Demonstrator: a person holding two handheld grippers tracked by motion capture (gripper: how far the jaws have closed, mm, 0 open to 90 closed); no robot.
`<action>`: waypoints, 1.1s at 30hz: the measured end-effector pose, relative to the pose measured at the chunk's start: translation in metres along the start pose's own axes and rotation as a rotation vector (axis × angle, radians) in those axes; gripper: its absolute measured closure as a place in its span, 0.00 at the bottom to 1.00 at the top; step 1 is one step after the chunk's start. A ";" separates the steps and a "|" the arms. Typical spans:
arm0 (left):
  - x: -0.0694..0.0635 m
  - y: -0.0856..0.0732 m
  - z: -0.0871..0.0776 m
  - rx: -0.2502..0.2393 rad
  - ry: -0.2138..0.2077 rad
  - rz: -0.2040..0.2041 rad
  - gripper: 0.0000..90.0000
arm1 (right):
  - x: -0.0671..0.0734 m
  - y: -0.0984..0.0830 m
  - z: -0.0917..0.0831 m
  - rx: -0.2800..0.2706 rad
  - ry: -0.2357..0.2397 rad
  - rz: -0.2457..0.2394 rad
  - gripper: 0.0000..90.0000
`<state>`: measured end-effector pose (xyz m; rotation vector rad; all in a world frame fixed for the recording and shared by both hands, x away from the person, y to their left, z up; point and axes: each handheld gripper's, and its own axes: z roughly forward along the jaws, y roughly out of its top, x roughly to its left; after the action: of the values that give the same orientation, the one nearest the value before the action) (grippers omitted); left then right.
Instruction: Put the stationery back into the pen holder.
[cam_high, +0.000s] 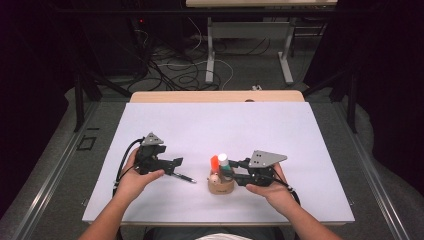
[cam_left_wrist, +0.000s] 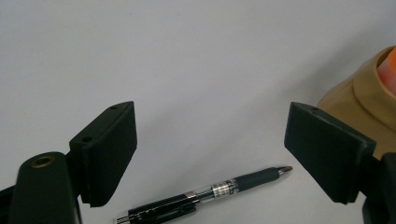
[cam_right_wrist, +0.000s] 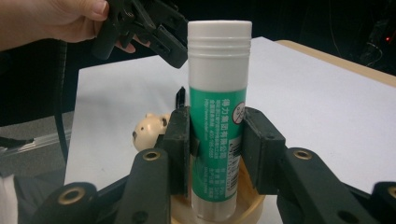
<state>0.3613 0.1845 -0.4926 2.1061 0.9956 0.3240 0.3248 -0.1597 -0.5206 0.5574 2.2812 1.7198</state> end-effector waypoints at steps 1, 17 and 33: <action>0.000 -0.001 0.001 0.005 -0.001 0.007 0.19 | 0.000 -0.001 0.000 0.010 0.002 0.005 0.73; 0.000 -0.007 0.008 0.041 -0.002 0.006 0.20 | -0.001 -0.009 0.009 0.040 -0.009 -0.022 0.72; 0.006 -0.008 0.007 0.041 -0.002 0.001 0.20 | -0.003 -0.008 0.008 0.049 -0.008 -0.007 0.62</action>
<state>0.3641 0.1882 -0.5038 2.1430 1.0083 0.3042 0.3290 -0.1559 -0.5306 0.5638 2.3229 1.6592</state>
